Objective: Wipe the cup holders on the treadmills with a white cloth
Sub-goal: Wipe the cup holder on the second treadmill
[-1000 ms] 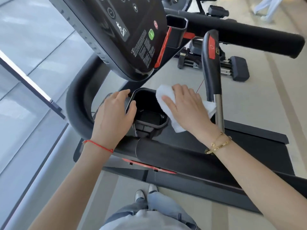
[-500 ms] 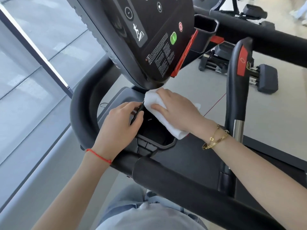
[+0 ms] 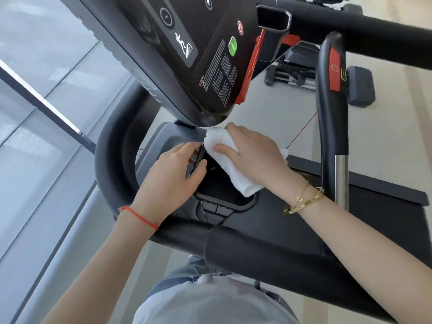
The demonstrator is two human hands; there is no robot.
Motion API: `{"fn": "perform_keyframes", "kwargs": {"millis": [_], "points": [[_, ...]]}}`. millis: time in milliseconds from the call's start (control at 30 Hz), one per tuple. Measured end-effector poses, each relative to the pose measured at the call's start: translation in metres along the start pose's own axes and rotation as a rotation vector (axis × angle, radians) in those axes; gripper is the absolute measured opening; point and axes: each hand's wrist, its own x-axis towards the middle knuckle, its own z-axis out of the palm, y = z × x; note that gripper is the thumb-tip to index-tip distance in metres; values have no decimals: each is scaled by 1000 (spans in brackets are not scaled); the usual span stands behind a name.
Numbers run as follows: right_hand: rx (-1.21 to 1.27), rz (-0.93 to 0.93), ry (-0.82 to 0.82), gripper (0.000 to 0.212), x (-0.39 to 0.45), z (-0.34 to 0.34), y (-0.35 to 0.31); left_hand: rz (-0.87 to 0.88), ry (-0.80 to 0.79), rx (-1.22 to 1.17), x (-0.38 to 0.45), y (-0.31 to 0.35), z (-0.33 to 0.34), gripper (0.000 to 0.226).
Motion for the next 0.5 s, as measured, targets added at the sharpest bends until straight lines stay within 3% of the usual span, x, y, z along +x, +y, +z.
{"fn": "perform_keyframes", "kwargs": {"millis": [100,267,367,500], "points": [[94,160,53,39,-20,2,0,41,-31,-20,2,-5,-2,40],[321,419,7,45,-56,5,-8,68,-49,-35,0,-10,-1,44],[396,495,47,48,-70,12,-15,77,-60,-52,1,-13,0,44],[304,499,23,44,-57,9,-13,90,-60,-64,3,-15,0,46]]}}
